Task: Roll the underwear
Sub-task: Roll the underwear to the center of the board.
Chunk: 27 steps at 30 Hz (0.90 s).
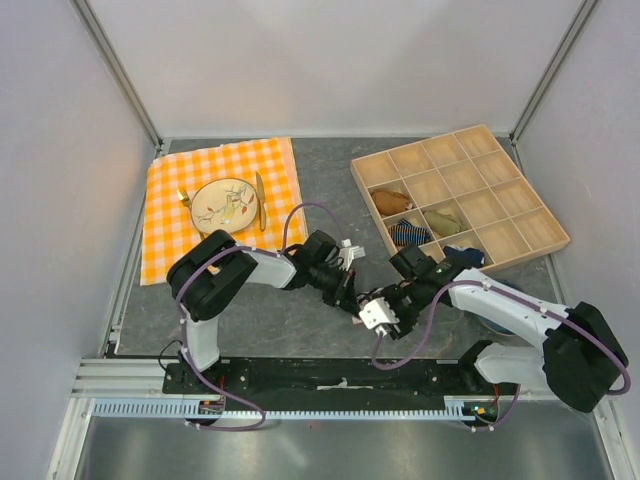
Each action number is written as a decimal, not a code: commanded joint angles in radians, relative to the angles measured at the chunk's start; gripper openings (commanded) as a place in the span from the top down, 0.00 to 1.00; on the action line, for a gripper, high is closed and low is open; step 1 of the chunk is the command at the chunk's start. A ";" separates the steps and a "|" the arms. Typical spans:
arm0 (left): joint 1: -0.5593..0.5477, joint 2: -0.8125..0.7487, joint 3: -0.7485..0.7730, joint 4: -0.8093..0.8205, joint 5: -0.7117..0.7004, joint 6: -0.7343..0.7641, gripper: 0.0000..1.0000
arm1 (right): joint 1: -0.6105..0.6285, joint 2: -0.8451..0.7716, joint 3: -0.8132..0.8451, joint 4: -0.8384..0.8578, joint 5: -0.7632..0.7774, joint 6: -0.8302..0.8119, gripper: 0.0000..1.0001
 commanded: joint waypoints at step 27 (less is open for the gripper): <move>-0.228 -0.659 -0.569 0.408 -0.631 0.223 0.31 | -0.009 0.505 0.302 -0.144 -0.160 0.172 0.80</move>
